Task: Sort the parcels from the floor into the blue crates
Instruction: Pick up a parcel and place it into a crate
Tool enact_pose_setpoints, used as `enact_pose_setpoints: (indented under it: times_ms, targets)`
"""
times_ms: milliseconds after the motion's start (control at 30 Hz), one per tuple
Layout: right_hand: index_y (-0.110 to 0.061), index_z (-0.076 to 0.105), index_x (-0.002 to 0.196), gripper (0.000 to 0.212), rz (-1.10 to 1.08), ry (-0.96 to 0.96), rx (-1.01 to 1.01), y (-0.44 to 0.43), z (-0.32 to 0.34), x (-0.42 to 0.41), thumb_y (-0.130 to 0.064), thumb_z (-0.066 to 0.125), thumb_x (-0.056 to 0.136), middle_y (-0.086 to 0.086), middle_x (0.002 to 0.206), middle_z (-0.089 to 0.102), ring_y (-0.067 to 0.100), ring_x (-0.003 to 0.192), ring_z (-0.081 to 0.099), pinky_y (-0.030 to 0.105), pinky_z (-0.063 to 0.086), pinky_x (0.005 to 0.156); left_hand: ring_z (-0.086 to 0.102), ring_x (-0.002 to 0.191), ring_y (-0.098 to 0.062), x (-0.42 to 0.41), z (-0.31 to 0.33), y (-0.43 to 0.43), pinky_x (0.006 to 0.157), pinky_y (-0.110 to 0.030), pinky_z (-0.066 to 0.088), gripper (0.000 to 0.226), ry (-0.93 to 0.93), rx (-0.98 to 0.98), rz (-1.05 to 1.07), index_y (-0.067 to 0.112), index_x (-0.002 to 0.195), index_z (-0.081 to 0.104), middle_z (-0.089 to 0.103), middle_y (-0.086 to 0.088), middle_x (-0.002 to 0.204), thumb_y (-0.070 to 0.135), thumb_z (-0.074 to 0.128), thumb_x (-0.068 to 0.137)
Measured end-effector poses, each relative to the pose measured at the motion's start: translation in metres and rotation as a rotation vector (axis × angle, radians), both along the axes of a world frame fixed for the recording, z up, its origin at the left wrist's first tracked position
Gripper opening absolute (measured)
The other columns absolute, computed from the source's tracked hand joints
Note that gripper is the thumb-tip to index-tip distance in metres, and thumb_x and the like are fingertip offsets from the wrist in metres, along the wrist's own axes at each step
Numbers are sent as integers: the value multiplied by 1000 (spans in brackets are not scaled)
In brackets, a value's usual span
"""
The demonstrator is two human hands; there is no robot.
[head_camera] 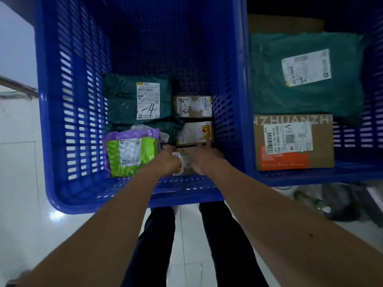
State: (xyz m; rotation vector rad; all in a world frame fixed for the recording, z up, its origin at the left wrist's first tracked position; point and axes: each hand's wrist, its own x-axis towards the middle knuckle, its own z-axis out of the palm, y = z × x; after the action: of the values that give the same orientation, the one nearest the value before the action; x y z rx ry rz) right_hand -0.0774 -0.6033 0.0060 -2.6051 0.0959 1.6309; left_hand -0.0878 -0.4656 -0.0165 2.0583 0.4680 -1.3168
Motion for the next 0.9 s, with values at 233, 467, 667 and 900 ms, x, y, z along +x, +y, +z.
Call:
enact_pose_setpoints:
  times_ms: [233,467,667,900]
  targets:
    - [-10,8,158,74,70,-26,-116,6,-23,-4,-23,54,101,19,165,-4,40,138,38,45,46,97,61,110,-24,7,-18,-3,99,-36,51,61,26,-54,-59,19,144,46,57,-12,139,29,53,85]
    - [-8,26,152,59,164,-81,-197,12,-26,5,-26,49,101,23,159,15,36,127,49,40,46,75,40,139,-33,4,-23,-3,106,-30,40,75,-25,-46,-76,22,154,34,37,-15,156,35,49,81]
    - [-10,22,155,66,62,-17,-150,8,-29,7,-23,55,100,19,161,8,39,136,38,45,47,92,58,118,-26,8,-31,-3,92,-31,50,82,51,-96,-26,19,149,41,54,-7,142,38,63,72]
    - [-6,11,158,68,-71,-10,-78,-1,-13,3,-6,46,100,16,165,0,38,139,36,46,43,104,56,114,-31,16,-10,-10,80,-29,42,54,24,106,-160,-2,142,35,51,-22,138,26,48,99]
